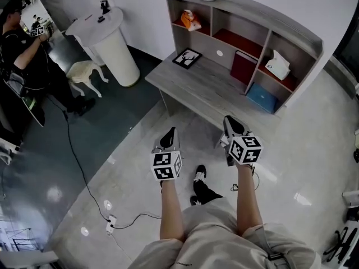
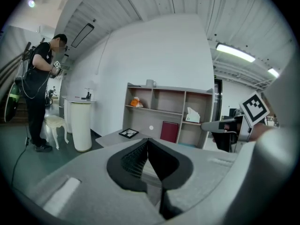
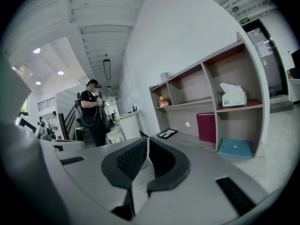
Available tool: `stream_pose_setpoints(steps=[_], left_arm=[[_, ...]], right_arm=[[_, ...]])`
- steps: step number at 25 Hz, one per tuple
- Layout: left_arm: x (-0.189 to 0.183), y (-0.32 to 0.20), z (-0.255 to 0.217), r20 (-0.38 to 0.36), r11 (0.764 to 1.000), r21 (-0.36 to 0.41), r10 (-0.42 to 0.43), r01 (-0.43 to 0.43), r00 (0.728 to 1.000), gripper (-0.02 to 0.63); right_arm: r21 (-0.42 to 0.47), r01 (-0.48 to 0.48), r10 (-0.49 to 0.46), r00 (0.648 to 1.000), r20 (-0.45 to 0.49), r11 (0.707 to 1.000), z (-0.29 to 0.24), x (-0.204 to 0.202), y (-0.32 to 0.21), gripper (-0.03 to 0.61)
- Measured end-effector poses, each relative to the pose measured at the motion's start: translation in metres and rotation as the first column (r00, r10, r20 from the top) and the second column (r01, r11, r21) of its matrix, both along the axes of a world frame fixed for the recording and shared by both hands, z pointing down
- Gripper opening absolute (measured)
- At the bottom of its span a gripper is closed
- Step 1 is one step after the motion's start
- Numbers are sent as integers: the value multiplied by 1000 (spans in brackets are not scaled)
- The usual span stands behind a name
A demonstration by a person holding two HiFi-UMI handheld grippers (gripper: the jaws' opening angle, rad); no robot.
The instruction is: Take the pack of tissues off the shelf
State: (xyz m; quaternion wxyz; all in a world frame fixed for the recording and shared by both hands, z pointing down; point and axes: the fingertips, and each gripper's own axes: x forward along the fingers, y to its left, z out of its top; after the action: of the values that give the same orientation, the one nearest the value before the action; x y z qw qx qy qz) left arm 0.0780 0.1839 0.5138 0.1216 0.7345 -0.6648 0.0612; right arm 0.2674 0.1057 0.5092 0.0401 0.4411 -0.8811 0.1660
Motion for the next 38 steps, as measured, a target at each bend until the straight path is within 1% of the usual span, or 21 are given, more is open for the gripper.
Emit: stream_pose_setpoints(steps=[3,8,12,15,18,21,23,25,27,28,32,34,36,38], left_arm=[[-21,-23,-6,13,1000,1,-4,4,1000,9],[-60,-66,-17,40,1000,12,-19,19,999,9],[-82,-98,-31,66,999,24,-22,21,998,9],[-93,-118,-33,63,999,27,-30,28,998,9],[-100,-135,-28,63,999,18,-32,31,997,9],[-103,-151,-26,67,999,18,-27,26,997,9],[-106,-159,-28,68,999,28,-32,30,997,9],[-109,-166,-28,69,999,34,-38,36,997,9],[-111,-172,-29,76,999,37,-39,37,996,9],[-113,-175,-30,78,999,38,-41,38,996,9],[-113,-184,-35,69,998,46,-45,42,997,9],[-112,-189,-34,58,998,48,-42,39,997,9],[-111,-197,-29,35,998,45,-35,33,999,9],[-112,-205,-24,6,998,48,-34,34,999,9]], right_arm=[[-20,8,-8,1000,-1,1000,5,-22,-25,18],[-77,90,-95,993,-64,993,18,-71,-69,17],[-104,118,-122,992,-30,988,20,-95,-98,17],[-121,136,-142,989,-45,983,25,-105,-117,18],[-111,165,-174,982,-73,980,28,-114,-135,17],[-55,209,-214,970,-119,976,26,-122,-163,17],[-22,216,-217,967,-135,976,22,-126,-183,17],[-12,196,-196,976,-100,981,17,-124,-193,17],[-20,180,-180,983,-28,984,17,-124,-192,17],[-30,187,-187,982,-6,982,21,-127,-191,17],[-53,216,-218,975,-41,975,28,-140,-188,17],[-49,228,-229,973,-18,973,22,-146,-188,17],[-41,238,-239,971,-19,970,19,-150,-190,17],[-28,234,-235,971,-45,972,19,-149,-194,17]])
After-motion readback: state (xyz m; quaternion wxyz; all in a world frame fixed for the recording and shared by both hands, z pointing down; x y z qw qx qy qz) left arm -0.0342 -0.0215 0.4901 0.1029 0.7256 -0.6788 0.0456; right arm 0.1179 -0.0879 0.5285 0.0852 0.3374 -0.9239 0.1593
